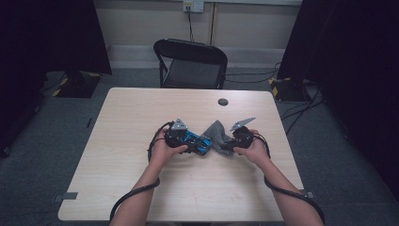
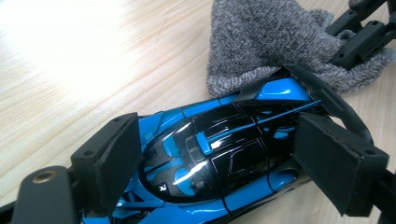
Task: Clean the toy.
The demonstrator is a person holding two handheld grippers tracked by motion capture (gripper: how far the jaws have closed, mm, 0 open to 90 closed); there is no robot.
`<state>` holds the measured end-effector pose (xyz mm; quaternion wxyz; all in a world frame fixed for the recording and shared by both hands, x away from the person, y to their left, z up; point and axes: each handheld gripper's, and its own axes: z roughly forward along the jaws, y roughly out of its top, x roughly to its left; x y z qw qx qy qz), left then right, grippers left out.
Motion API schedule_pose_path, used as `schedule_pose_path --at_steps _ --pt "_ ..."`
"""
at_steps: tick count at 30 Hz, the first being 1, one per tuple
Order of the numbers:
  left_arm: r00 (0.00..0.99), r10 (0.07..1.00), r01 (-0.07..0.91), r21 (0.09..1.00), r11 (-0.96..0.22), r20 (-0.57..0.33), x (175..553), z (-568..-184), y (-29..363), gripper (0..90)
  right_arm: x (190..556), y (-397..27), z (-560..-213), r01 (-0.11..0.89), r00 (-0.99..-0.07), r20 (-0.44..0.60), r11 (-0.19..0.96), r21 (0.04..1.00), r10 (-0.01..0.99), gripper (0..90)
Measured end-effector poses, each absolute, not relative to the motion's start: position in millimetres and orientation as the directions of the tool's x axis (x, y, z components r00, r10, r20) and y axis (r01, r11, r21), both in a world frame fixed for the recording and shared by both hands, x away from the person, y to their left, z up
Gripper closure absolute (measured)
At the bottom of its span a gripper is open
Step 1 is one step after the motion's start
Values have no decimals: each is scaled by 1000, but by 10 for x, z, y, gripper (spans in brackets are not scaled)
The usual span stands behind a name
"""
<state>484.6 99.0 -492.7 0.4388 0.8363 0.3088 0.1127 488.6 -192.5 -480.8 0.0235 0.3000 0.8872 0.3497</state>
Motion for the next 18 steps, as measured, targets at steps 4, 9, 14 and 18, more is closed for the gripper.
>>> schedule_pose_path --at_steps 4,9,14,18 --pt "784 615 415 806 -421 -82 4843 -4931 992 149 4853 -1959 -4806 515 -820 168 577 634 547 778" --pt "784 615 415 807 -421 -82 4843 -4931 991 149 4814 -1998 -4794 523 -817 174 578 626 550 777" --pt "784 615 416 805 -423 -82 4846 -4928 988 149 4774 -2049 -4789 528 -813 180 573 627 553 777" --pt "784 616 416 806 -422 -82 4845 -4929 988 149 4747 -2108 -4774 536 -806 182 564 628 563 775"
